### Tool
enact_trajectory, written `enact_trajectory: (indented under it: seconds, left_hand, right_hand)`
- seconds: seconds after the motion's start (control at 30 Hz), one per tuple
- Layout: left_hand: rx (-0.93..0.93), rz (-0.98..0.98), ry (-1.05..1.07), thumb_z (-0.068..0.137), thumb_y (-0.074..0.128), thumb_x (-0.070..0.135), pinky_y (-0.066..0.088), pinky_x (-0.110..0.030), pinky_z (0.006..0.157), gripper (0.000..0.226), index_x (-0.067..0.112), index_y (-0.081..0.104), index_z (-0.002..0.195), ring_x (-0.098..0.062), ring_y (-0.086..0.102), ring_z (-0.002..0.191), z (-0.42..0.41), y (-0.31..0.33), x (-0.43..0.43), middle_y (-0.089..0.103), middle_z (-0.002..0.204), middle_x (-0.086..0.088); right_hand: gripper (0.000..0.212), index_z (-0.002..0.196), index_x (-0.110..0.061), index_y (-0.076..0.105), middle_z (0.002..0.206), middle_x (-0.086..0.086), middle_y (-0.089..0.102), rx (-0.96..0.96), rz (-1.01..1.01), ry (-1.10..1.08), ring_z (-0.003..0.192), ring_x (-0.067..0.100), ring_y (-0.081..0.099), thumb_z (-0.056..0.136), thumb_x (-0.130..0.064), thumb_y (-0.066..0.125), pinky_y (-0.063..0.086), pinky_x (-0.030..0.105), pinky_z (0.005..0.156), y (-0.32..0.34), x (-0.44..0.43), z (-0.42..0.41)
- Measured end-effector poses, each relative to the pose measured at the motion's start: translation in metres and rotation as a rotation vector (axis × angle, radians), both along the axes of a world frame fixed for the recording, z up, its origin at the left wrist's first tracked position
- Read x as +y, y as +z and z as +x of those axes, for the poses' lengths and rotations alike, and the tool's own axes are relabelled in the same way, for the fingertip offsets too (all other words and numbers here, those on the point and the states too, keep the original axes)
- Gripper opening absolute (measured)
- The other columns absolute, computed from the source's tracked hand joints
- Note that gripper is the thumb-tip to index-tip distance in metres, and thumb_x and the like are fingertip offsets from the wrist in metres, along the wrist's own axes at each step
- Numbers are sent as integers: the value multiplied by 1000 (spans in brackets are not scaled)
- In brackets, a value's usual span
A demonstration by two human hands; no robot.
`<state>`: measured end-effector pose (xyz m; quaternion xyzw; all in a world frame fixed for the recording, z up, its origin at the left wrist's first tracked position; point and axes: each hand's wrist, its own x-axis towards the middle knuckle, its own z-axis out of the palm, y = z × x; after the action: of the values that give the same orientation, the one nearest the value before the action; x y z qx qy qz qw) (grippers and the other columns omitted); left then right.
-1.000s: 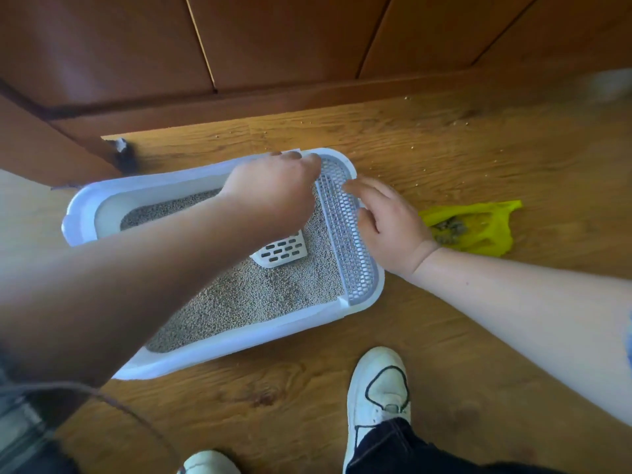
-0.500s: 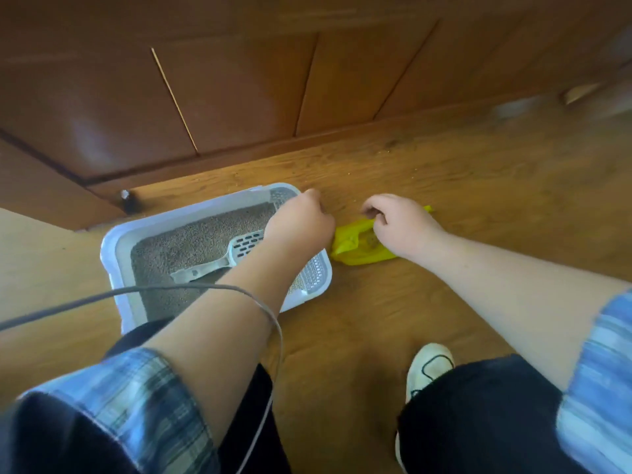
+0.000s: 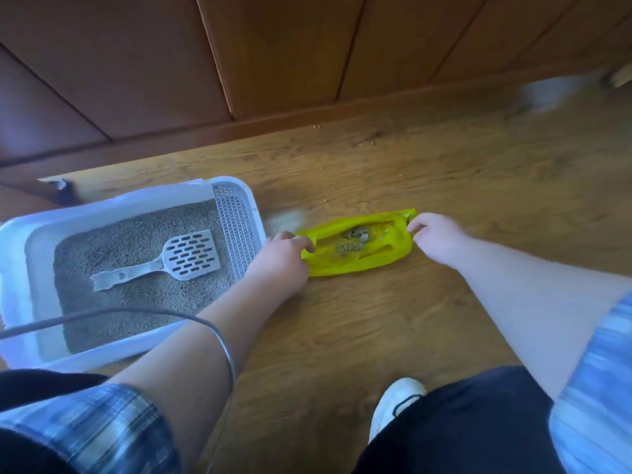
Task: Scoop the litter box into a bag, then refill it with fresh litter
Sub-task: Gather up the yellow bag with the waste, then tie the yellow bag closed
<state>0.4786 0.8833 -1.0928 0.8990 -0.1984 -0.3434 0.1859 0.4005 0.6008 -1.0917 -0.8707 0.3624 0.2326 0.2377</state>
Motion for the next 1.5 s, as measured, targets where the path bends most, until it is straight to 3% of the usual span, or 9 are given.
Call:
enact_trajectory:
  seconds: [0.2, 0.4, 0.53, 0.7, 0.83, 0.97, 1.13, 1.3, 1.5]
  left_hand:
    - [29, 279, -144, 87, 48, 14, 26, -41, 117, 53, 49, 57, 126, -31, 14, 147, -11, -27, -39, 27, 158, -4]
    - [-83, 346, -150, 85, 48, 14, 36, -38, 106, 54, 29, 52, 137, -28, 37, 133, -24, -36, -56, 47, 143, -3]
    - [-84, 319, -23, 83, 49, 6, 44, -40, 99, 58, 25, 47, 138, -29, 47, 125, -19, -34, -63, 48, 134, -5]
    - [-132, 178, 146, 80, 48, -2, 50, -45, 85, 59, 22, 39, 132, -34, 53, 109, -28, -41, -57, 45, 118, -9]
    - [-172, 245, 108, 82, 49, -1, 47, -43, 90, 48, 14, 41, 126, -34, 52, 111, -27, -48, -51, 50, 117, -12]
    - [-142, 230, 153, 85, 42, 1, 49, -41, 74, 41, 19, 44, 121, -34, 58, 100, -18, -46, -50, 57, 105, -10]
    - [-114, 45, 318, 86, 46, 8, 49, -34, 69, 30, 21, 57, 111, -27, 60, 85, -2, -22, -44, 60, 108, -6]
    - [115, -352, 671, 87, 42, -1, 61, -51, 67, 27, 14, 58, 103, -21, 70, 67, 25, 42, -33, 66, 90, -7]
    - [5, -530, 630, 88, 47, 5, 56, -55, 65, 27, 28, 61, 91, -27, 68, 59, 47, 135, 29, 58, 75, 2]
  right_hand:
    - [49, 123, -23, 63, 109, 10, 60, 103, 98, 68, 83, 25, 52, 86, 4, 46, 36, 24, 53, -32, -17, 2]
    - [57, 145, -17, 47, 88, -4, 48, 95, 304, -18, 65, 8, 40, 93, 5, 48, 36, 9, 48, -54, -26, -13]
    - [52, 142, -17, 47, 130, 11, 56, 112, 248, -44, 96, 18, 49, 92, -6, 54, 37, 16, 61, -67, -27, -12]
    - [44, 130, -14, 50, 134, 12, 57, -87, 4, -387, 122, 31, 56, 87, -14, 60, 46, 35, 98, -79, -41, 17]
    - [69, 150, -34, 33, 146, 6, 49, -14, 53, -252, 130, 31, 50, 88, -16, 57, 44, 37, 104, -94, -39, 16]
    - [37, 127, -30, 56, 123, 9, 65, 12, 32, -59, 111, 33, 61, 90, -28, 56, 49, 34, 86, -102, -42, 3]
    - [49, 136, -11, 52, 133, 15, 59, 105, 36, 66, 119, 33, 57, 94, -34, 62, 44, 32, 88, -56, -60, 12]
    - [14, 86, -10, 55, 77, 15, 65, 56, 127, 143, 63, 29, 61, 93, -21, 58, 43, 29, 53, 33, -39, 38]
    - [21, 83, -9, 59, 73, 14, 58, 50, -37, 333, 64, 29, 54, 96, -23, 50, 33, 27, 48, 181, 41, 76]
